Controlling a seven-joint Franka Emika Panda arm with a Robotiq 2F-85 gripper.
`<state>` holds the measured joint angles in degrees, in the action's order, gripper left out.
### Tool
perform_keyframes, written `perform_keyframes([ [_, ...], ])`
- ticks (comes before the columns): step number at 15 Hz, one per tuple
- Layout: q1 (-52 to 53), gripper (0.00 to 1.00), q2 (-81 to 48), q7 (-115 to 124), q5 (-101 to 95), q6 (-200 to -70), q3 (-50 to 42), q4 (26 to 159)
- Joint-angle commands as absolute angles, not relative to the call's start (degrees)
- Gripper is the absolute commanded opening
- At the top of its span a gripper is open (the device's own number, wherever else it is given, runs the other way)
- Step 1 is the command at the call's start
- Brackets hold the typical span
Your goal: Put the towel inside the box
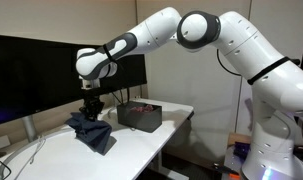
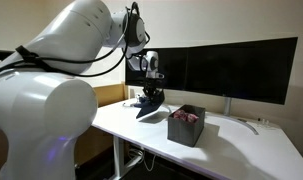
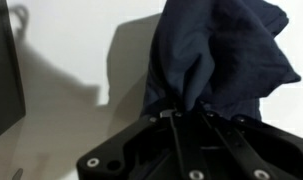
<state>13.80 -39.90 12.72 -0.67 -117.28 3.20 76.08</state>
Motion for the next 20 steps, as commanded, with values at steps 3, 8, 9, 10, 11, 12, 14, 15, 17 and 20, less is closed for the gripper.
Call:
perform_keyframes([
  [3,13.54,0.03,-37.16,11.75,-1.34,-118.05,3.4,77.18],
  [8,13.45,0.03,-35.53,11.96,-1.6,-118.88,3.16,77.43],
  [9,13.45,0.03,-35.12,11.93,-1.62,-119.12,3.16,77.61],
  [10,13.46,0.03,-34.56,11.98,-1.64,-119.33,3.14,77.92],
  [11,13.48,0.03,-34.0,12.0,-1.68,-119.68,3.14,78.25],
  [12,13.46,0.03,-33.37,12.04,-1.65,-120.05,3.16,78.74],
  [14,13.48,0.03,-32.29,12.19,-1.75,-120.85,3.11,79.67],
  [15,13.52,0.03,-31.85,12.34,-1.84,-121.2,3.05,80.09],
  [17,13.35,0.03,-30.93,12.53,-1.62,-122.06,3.05,81.17],
  [20,13.25,0.03,-29.81,12.62,-1.66,-122.84,2.96,82.81],
])
